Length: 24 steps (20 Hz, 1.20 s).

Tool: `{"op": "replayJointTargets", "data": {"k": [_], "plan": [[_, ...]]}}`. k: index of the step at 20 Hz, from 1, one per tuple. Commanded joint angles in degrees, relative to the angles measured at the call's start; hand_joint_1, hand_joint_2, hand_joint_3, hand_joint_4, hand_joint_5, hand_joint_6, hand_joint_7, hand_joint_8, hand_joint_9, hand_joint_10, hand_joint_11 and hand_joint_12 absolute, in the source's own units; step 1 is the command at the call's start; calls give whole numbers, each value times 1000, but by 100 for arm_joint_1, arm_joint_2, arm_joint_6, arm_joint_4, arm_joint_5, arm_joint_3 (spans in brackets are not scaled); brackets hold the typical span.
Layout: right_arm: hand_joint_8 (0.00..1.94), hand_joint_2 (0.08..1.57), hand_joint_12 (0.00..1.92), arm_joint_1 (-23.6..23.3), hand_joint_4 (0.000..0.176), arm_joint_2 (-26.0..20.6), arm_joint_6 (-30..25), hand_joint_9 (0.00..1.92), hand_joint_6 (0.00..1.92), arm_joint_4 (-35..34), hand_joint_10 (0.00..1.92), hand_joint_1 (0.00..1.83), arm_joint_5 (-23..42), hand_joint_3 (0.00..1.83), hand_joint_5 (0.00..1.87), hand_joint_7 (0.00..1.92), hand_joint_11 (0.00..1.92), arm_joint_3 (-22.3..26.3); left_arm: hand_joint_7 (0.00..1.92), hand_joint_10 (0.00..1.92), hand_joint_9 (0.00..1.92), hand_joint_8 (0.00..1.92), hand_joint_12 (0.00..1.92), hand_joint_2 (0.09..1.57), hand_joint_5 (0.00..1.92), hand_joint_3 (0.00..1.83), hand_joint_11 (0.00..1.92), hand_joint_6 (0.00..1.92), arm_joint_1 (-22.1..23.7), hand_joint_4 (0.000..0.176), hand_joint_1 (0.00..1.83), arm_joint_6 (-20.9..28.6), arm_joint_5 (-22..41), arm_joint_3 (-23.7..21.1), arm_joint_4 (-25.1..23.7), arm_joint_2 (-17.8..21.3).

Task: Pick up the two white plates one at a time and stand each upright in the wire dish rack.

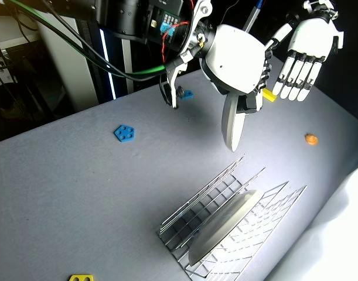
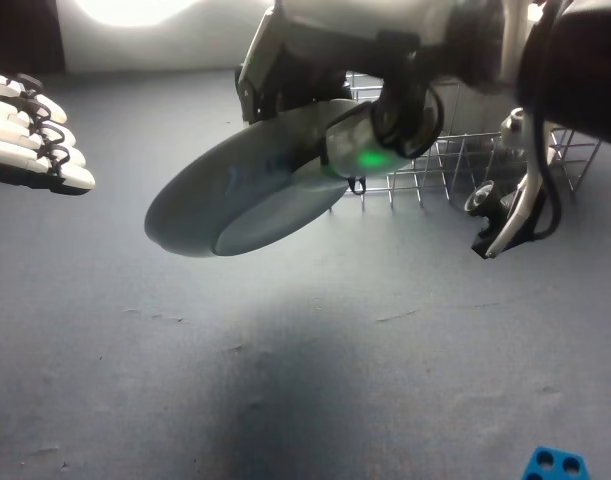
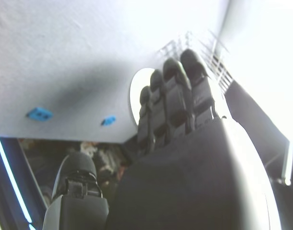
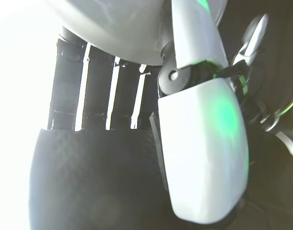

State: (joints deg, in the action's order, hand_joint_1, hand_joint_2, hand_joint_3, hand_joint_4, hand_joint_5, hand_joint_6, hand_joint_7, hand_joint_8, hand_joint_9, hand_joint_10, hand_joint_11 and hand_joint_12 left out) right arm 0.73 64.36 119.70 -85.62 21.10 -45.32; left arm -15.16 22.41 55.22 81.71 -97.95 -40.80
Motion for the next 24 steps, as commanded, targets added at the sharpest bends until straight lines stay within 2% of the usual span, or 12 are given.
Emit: {"op": "replayJointTargets", "data": {"k": [1, 5, 7, 11, 13, 15, 16, 17, 19, 20, 21, 24], "plan": [[873, 1089, 1370, -179, 0, -91, -52, 952, 978, -78, 1131, 1380, 91, 0, 974, 1045, 731, 23, 308, 6, 284, 6, 588, 1165, 235, 0, 0, 2, 75, 0, 0, 4, 62, 86, 398, 6], [801, 1072, 1352, -398, 0, -156, -161, 1002, 902, -989, 1084, 1386, -166, 0, 1006, 1080, 769, -105, 315, 0, 302, 0, 651, 1161, 241, 0, 4, 1, 83, 0, 0, 5, 66, 195, 327, -88], [912, 1102, 1387, -457, 0, -157, -321, 922, 1020, -989, 1169, 1374, -193, 5, 956, 1007, 695, -160, 329, 5, 315, 6, 660, 1161, 255, 0, 12, 6, 86, 0, 0, 5, 80, 196, 326, -102], [851, 1081, 1386, -477, 0, -168, -557, 964, 900, -987, 1132, 1384, -155, 0, 993, 1075, 735, -333, 330, 7, 327, 4, 668, 1171, 241, 2, 36, 2, 94, 0, 0, 5, 79, 227, 326, -147], [891, 1095, 1393, -482, 0, -173, -711, 943, 998, -985, 1155, 1378, -159, 2, 953, 1033, 715, -445, 307, 0, 291, 0, 643, 1168, 233, 0, 2, 0, 93, 0, 0, 5, 79, 223, 326, -153], [816, 1086, 1338, -491, 0, -205, -761, 961, 980, -982, 1117, 1381, -150, 0, 983, 1061, 745, -529, 322, 10, 314, 6, 652, 1165, 246, 0, 18, 5, 93, 0, 0, 5, 79, 224, 326, -162], [960, 1109, 1399, -491, 0, -216, -761, 901, 1026, -974, 1204, 1373, -130, 7, 938, 997, 689, -551, 317, 5, 305, 3, 651, 1165, 237, 0, 15, 1, 93, 0, 0, 5, 79, 223, 326, -164], [862, 1088, 1352, -489, 0, -227, -796, 957, 946, -907, 1120, 1381, -124, 0, 990, 1053, 737, -567, 312, 3, 299, 1, 647, 1163, 235, 0, 6, 0, 93, 0, 0, 5, 79, 224, 326, -165], [874, 1096, 1379, -486, 0, -248, -951, 935, 1012, -757, 1156, 1378, -100, 1, 962, 1028, 696, -615, 316, 7, 307, 6, 637, 1163, 222, 0, 5, 1, 97, 0, 0, 4, 79, 231, 326, -167], [851, 1083, 1418, -487, 0, -255, -961, 935, 906, -734, 1140, 1382, -74, 0, 1005, 1082, 625, -626, 315, 5, 306, 5, 639, 1162, 229, 0, 11, 4, 101, 0, 0, 4, 79, 234, 326, -171], [846, 1084, 1415, -486, 0, -259, -964, 939, 955, -677, 1126, 1381, -63, 1, 992, 1072, 638, -630, 306, 0, 293, 1, 634, 1165, 234, 0, 1, 6, 101, 0, 0, 4, 79, 234, 326, -171], [891, 1100, 1308, -487, 0, -263, -1034, 948, 1089, -596, 1102, 1376, 60, 2, 925, 1029, 735, -646, 258, 4, 223, 0, 407, 1178, 212, 2, 0, 2, 108, 0, 0, 4, 78, 231, 326, -176]]}}
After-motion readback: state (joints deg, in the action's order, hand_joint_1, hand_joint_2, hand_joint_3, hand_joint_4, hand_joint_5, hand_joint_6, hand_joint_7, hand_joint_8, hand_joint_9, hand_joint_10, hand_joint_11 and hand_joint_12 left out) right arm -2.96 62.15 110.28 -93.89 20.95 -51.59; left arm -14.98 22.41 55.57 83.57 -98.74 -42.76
